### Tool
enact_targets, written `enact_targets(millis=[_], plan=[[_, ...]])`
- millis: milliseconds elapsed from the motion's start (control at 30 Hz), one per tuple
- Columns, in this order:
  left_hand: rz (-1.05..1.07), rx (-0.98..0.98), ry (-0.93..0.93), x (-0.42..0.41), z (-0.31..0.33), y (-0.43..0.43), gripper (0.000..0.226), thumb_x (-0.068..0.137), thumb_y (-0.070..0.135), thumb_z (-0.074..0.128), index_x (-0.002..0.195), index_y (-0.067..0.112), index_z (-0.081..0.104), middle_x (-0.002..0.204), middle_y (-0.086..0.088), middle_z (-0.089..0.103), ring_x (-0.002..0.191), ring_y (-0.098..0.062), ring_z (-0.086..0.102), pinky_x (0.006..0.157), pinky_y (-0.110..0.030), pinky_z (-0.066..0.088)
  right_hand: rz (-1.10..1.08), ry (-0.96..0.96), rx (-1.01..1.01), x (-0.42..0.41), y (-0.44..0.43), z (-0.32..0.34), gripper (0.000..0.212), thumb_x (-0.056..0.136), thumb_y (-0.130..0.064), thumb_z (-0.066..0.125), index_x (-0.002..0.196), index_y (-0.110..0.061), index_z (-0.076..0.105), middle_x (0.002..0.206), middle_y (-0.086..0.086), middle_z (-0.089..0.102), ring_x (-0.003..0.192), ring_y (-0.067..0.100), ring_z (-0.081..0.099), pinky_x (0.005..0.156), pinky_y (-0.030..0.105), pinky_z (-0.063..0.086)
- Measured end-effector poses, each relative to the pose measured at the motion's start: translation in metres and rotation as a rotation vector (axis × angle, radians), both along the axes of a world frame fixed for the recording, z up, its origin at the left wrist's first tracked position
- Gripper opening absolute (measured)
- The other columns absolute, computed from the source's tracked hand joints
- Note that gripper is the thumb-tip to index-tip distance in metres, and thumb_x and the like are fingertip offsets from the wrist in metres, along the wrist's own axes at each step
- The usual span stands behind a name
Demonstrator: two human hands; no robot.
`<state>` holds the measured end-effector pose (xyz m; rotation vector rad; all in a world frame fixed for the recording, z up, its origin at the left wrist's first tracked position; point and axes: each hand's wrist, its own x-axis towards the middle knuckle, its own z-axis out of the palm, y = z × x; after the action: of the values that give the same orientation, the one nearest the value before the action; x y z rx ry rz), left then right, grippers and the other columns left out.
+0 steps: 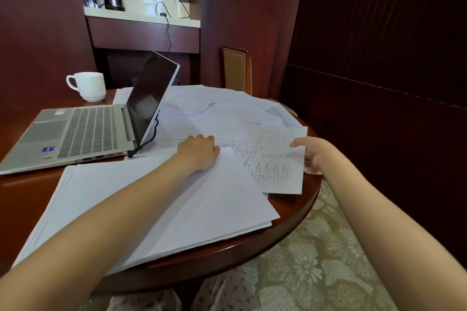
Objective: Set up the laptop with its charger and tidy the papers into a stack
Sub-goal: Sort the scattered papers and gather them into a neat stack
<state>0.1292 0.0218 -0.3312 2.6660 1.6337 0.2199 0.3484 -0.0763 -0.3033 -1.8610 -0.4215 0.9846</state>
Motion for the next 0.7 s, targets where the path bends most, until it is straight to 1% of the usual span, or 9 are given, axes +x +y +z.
enact_targets(millis=[67, 133, 200, 300, 367, 433, 567, 633, 700], plan=[[0.003, -0.015, 0.007, 0.001, 0.001, -0.001, 0.041, 0.101, 0.032, 0.021, 0.126, 0.007, 0.042, 0.125, -0.015, 0.048, 0.114, -0.031, 0.044, 0.085, -0.037, 0.037, 0.039, -0.11, -0.04, -0.009, 0.005, -0.002, 0.03, 0.085, -0.014, 0.062, 0.112, -0.008, 0.052, 0.095, 0.005, 0.055, 0.067, 0.015, 0.052, 0.044, 0.023, 0.046], [0.006, -0.025, 0.014, 0.001, 0.002, 0.0, 0.041, 0.101, 0.031, 0.021, 0.127, 0.007, 0.041, 0.126, -0.015, 0.047, 0.115, -0.031, 0.044, 0.086, -0.037, 0.037, 0.056, -0.245, -0.031, -0.013, 0.014, -0.002, 0.009, 0.089, -0.011, 0.058, 0.093, -0.012, 0.051, 0.086, 0.003, 0.048, 0.075, 0.017, 0.05, 0.048, 0.021, 0.046], [0.008, -0.031, 0.016, 0.001, 0.003, -0.001, 0.04, 0.101, 0.031, 0.021, 0.127, 0.008, 0.041, 0.126, -0.015, 0.047, 0.115, -0.031, 0.044, 0.086, -0.037, 0.037, 0.094, -0.301, -0.011, -0.016, 0.017, -0.001, 0.014, 0.091, -0.01, 0.054, 0.079, -0.015, 0.049, 0.087, 0.004, 0.052, 0.071, 0.016, 0.049, 0.056, 0.021, 0.043], [0.008, -0.038, 0.007, 0.001, 0.002, -0.001, 0.04, 0.101, 0.03, 0.021, 0.127, 0.008, 0.041, 0.126, -0.015, 0.047, 0.116, -0.031, 0.043, 0.088, -0.037, 0.038, 0.127, -0.179, 0.001, -0.015, 0.014, -0.002, 0.009, 0.089, -0.011, 0.06, 0.093, -0.007, 0.053, 0.088, 0.009, 0.058, 0.08, 0.021, 0.058, 0.072, 0.028, 0.05], [0.011, -0.04, -0.008, 0.001, 0.002, -0.001, 0.04, 0.1, 0.03, 0.021, 0.127, 0.008, 0.041, 0.126, -0.015, 0.047, 0.115, -0.031, 0.044, 0.088, -0.037, 0.038, 0.136, -0.169, 0.071, -0.013, 0.012, -0.002, 0.02, 0.088, -0.008, 0.062, 0.105, -0.005, 0.053, 0.102, 0.012, 0.059, 0.095, 0.027, 0.06, 0.08, 0.036, 0.051], [0.013, -0.037, -0.014, 0.001, 0.002, -0.001, 0.039, 0.1, 0.03, 0.022, 0.127, 0.009, 0.041, 0.125, -0.014, 0.047, 0.115, -0.031, 0.044, 0.087, -0.036, 0.037, 0.123, -0.108, 0.182, -0.009, 0.011, -0.002, 0.031, 0.087, -0.007, 0.062, 0.116, -0.001, 0.053, 0.107, 0.013, 0.061, 0.098, 0.03, 0.061, 0.086, 0.041, 0.051], [0.013, -0.047, -0.013, 0.001, 0.003, -0.001, 0.04, 0.1, 0.029, 0.022, 0.13, 0.009, 0.039, 0.129, -0.015, 0.046, 0.118, -0.032, 0.043, 0.091, -0.038, 0.037, 0.082, 0.062, 0.469, -0.007, 0.008, 0.013, 0.032, 0.089, -0.003, 0.057, 0.121, 0.0, 0.052, 0.093, 0.011, 0.063, 0.079, 0.024, 0.061, 0.067, 0.036, 0.05], [0.019, -0.074, -0.025, 0.002, 0.004, 0.0, 0.04, 0.1, 0.029, 0.022, 0.13, 0.009, 0.04, 0.129, -0.015, 0.046, 0.117, -0.032, 0.044, 0.091, -0.038, 0.038, 0.016, 0.106, 0.595, -0.006, 0.009, 0.022, 0.043, 0.086, -0.006, 0.062, 0.127, 0.001, 0.05, 0.109, 0.016, 0.064, 0.091, 0.029, 0.064, 0.071, 0.037, 0.053], [0.023, -0.092, -0.028, 0.001, 0.006, 0.0, 0.04, 0.1, 0.03, 0.022, 0.127, 0.009, 0.042, 0.127, -0.014, 0.048, 0.116, -0.032, 0.045, 0.091, -0.038, 0.038, -0.049, 0.138, 0.681, -0.007, 0.008, 0.034, 0.043, 0.086, -0.011, 0.064, 0.125, 0.0, 0.052, 0.116, 0.017, 0.062, 0.101, 0.032, 0.063, 0.085, 0.043, 0.052]])
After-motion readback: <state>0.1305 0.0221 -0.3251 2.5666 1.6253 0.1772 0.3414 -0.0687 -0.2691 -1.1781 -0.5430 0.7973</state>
